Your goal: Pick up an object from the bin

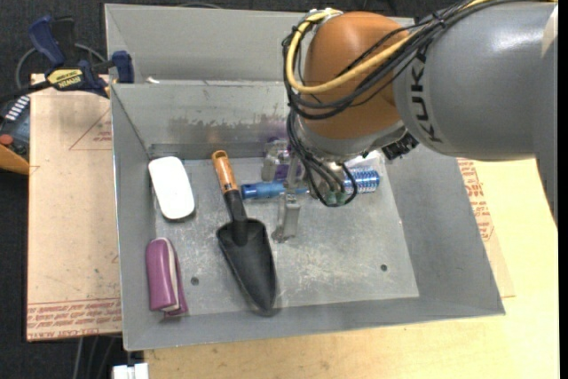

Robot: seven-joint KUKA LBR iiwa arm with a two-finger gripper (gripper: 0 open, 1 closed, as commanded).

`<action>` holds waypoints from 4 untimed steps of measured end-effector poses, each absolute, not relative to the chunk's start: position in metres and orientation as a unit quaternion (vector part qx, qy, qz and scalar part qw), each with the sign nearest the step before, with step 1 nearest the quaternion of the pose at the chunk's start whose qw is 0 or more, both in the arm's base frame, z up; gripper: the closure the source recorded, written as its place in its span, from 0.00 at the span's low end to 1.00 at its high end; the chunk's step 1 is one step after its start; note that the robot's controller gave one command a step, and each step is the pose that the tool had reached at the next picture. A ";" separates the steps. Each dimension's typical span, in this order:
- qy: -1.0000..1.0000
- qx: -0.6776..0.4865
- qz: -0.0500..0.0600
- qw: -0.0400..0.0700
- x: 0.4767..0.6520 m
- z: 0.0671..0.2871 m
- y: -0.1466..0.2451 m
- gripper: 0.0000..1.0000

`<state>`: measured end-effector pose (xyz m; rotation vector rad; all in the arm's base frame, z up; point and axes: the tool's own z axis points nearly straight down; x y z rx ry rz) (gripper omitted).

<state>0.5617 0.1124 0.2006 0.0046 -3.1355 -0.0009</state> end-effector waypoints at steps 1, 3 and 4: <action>-1.000 0.000 -0.001 -0.001 0.563 0.206 0.111 0.00; -0.999 -0.042 0.000 -0.009 0.600 0.077 0.046 0.00; -1.000 0.027 -0.001 -0.004 0.634 0.073 -0.010 0.00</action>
Offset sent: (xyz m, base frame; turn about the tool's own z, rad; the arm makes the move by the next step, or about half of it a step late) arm 0.0388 -0.0879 -0.1306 0.2259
